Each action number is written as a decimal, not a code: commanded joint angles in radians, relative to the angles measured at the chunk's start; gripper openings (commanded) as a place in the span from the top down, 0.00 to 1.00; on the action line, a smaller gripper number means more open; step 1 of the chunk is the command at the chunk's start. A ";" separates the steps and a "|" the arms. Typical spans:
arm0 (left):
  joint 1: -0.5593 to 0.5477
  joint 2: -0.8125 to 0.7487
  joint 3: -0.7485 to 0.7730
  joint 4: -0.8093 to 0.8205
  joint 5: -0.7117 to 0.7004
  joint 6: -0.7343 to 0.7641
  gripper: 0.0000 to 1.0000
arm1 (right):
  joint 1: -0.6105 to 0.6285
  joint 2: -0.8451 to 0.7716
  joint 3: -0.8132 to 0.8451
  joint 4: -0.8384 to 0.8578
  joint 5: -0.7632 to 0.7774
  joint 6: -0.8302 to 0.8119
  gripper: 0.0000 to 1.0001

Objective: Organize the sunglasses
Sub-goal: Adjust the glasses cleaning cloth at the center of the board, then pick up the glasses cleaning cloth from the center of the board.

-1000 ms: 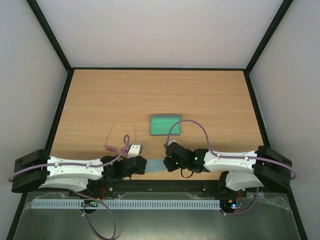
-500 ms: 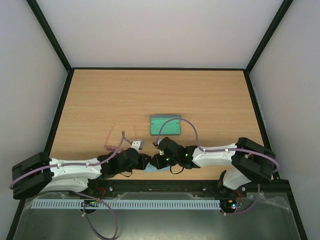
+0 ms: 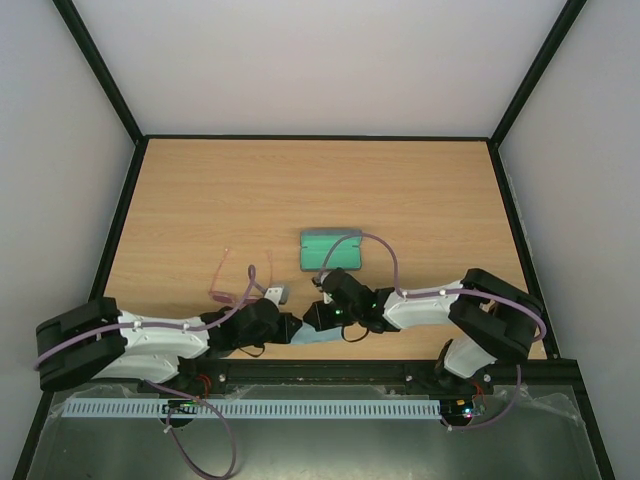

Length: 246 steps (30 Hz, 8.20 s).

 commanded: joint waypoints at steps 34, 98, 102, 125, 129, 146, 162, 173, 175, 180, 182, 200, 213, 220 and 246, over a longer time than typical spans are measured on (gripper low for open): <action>0.001 0.103 -0.012 0.032 -0.038 -0.019 0.98 | -0.085 -0.087 -0.140 -0.026 0.039 -0.009 0.90; 0.035 0.164 0.058 0.058 -0.038 0.028 0.98 | -0.151 -0.062 -0.111 0.010 -0.067 -0.043 0.83; 0.038 0.146 0.048 0.045 -0.044 0.027 0.97 | -0.163 -0.100 -0.132 -0.012 -0.050 -0.047 0.83; 0.048 0.061 0.007 0.007 -0.058 0.025 0.82 | -0.212 -0.224 -0.224 -0.102 0.015 -0.066 0.81; 0.048 -0.009 0.006 -0.057 -0.080 0.022 0.73 | -0.212 -0.265 -0.220 -0.135 0.025 -0.066 0.81; 0.073 -0.107 0.027 -0.281 -0.114 0.016 0.88 | -0.212 -0.416 -0.182 -0.390 0.032 -0.091 0.74; -0.084 -0.120 0.087 -0.527 -0.232 -0.132 0.54 | -0.148 -0.344 -0.084 -0.537 0.154 -0.089 0.67; -0.106 -0.168 0.075 -0.538 -0.251 -0.126 0.52 | -0.046 -0.201 -0.006 -0.544 0.246 -0.016 0.68; -0.105 -0.189 0.074 -0.550 -0.254 -0.118 0.52 | -0.036 -0.185 0.003 -0.557 0.262 -0.004 0.69; -0.106 -0.241 0.071 -0.566 -0.257 -0.107 0.52 | 0.006 -0.129 0.033 -0.567 0.291 0.021 0.71; -0.106 -0.257 0.067 -0.571 -0.258 -0.104 0.52 | 0.022 -0.098 0.049 -0.574 0.306 0.029 0.74; -0.105 -0.328 0.050 -0.594 -0.256 -0.102 0.52 | 0.045 -0.178 0.025 -0.679 0.400 0.086 0.74; -0.105 -0.276 0.065 -0.563 -0.245 -0.100 0.53 | 0.046 -0.124 0.014 -0.557 0.317 0.054 0.74; -0.106 -0.267 0.074 -0.562 -0.241 -0.102 0.53 | 0.045 -0.111 0.004 -0.548 0.309 0.048 0.78; -0.105 -0.152 0.123 -0.553 -0.238 -0.109 0.50 | 0.046 -0.119 -0.003 -0.558 0.368 0.039 0.98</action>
